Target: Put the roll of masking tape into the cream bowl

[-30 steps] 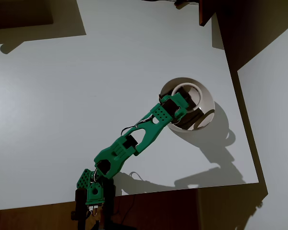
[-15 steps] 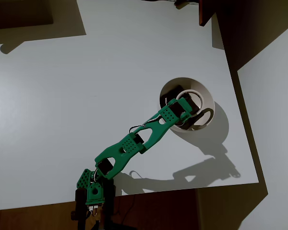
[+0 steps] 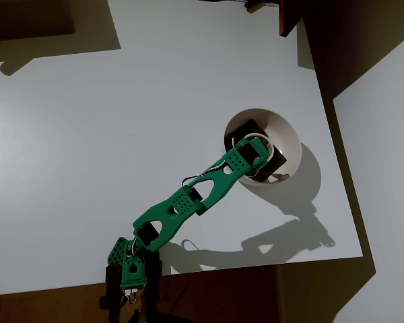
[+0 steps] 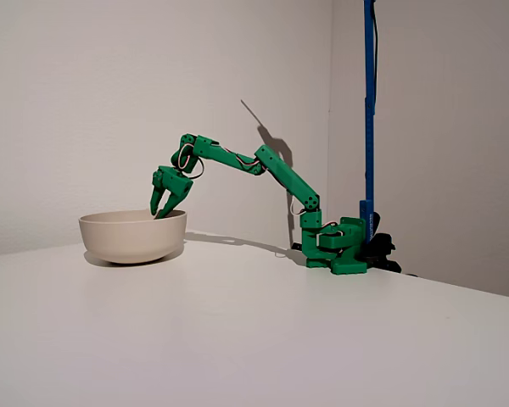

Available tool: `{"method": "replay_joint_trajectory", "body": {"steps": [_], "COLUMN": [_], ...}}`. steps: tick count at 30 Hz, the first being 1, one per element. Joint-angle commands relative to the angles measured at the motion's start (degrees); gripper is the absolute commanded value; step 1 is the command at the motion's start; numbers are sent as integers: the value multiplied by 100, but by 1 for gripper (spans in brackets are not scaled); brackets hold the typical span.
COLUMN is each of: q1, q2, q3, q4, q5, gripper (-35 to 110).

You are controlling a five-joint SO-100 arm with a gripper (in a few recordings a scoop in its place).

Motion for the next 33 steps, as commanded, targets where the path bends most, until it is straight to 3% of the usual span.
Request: {"method": "replay_joint_trajectory", "body": {"steps": [1, 10, 22, 33], "q1": [18, -606, -2804, -5054], "q2": [756, 1854, 3937, 6970], "q3": [-483, -510, -387, 2355], "q4": [105, 844, 2944, 2769], "q5": [211, 413, -79, -510], "gripper": [-8, -8, -8, -8]}}
